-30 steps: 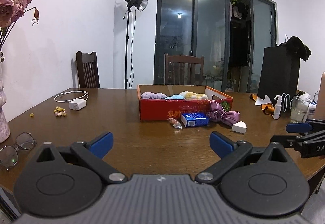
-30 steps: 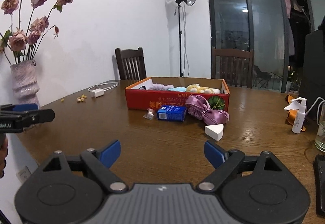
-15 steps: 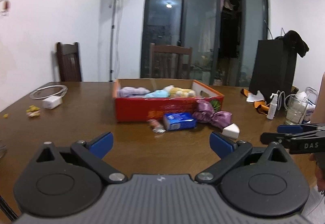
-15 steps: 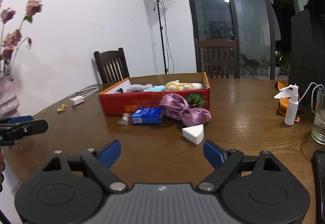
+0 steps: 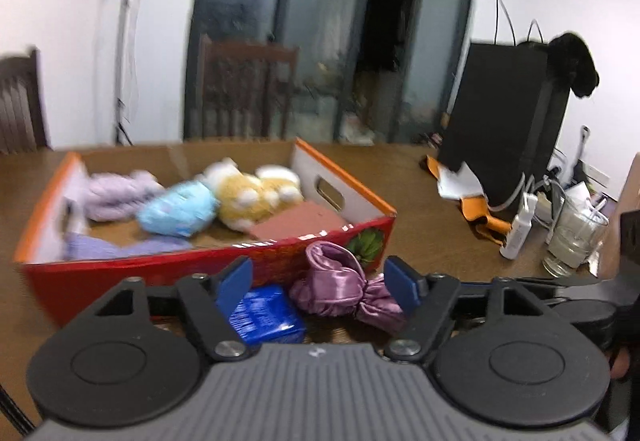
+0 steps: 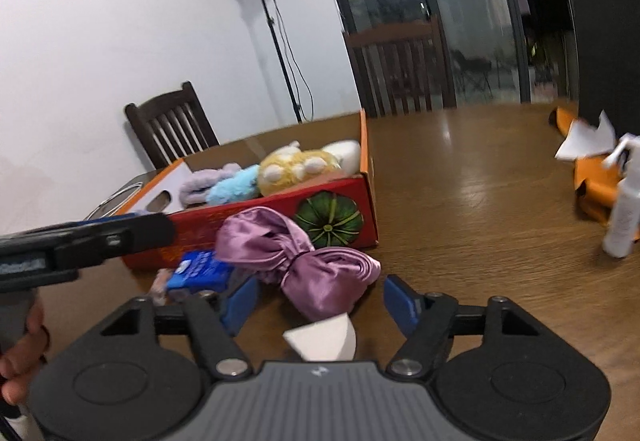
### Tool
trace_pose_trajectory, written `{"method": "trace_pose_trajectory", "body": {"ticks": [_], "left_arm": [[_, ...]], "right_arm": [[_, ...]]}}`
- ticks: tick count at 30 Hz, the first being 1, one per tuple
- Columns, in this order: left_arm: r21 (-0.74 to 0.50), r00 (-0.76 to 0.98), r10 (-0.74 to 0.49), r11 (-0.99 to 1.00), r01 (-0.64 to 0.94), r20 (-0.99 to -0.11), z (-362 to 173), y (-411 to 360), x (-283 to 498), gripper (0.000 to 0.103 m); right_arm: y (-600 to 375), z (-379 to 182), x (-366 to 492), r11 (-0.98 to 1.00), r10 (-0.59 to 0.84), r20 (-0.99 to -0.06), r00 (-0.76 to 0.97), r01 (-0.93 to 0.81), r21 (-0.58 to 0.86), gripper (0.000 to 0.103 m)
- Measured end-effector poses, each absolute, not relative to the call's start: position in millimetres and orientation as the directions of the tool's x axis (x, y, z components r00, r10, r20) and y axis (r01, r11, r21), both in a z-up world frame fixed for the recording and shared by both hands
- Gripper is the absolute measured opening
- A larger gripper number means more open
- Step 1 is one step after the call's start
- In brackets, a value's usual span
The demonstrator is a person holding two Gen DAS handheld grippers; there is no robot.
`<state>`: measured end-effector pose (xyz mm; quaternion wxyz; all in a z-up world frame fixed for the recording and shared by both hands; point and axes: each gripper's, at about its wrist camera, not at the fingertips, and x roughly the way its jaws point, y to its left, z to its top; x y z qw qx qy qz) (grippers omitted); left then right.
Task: Organize soft objects
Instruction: 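Reach the right gripper to the purple satin scrunchie and grasp it, then lift the purple scrunchie off the table with the right gripper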
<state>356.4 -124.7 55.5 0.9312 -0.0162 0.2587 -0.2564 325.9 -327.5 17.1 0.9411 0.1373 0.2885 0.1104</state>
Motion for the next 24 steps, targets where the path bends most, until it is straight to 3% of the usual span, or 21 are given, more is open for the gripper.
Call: {"method": "trace_pose_trajectory", "body": {"ticks": [1,3,9,12,17,24], "left_arm": [[-0.182,0.709,-0.499,0.86,0.477,-0.498,48.5,-129.1,369.3,0.065],[-0.216,0.657,-0.526,0.841,0.496,-0.54,36.2,-136.0,387.3,0.039],[-0.285,0.6,-0.601,0.791,0.541,-0.528,22.1,-137.1,398.1,0.017],[-0.293,0.606,-0.623,0.776,0.558,-0.494,33.6,-133.8,386.1,0.015],[-0.265,0.642,-0.645,0.761,0.592,-0.415,63.1,-104.4,331.5,0.015],[-0.317,0.678,-0.571,0.821,0.475,-0.463,49.3,-40.0,231.9,0.016]], "right_arm": [[-326.4,12.8,334.4,0.937,0.288,-0.521,0.804,-0.124,0.328,0.066],[-324.6,4.4,350.4,0.937,0.286,-0.539,0.792,-0.112,0.332,0.061],[-325.1,-3.5,359.0,0.935,0.283,-0.515,0.809,-0.114,0.335,0.033],[-320.7,6.2,352.2,0.94,0.282,-0.488,0.826,-0.135,0.314,0.026],[-302.7,40.3,310.5,0.941,0.318,-0.407,0.856,-0.232,0.246,0.023],[-263.7,32.3,243.8,0.843,0.535,-0.434,0.725,-0.42,0.336,0.023]]}}
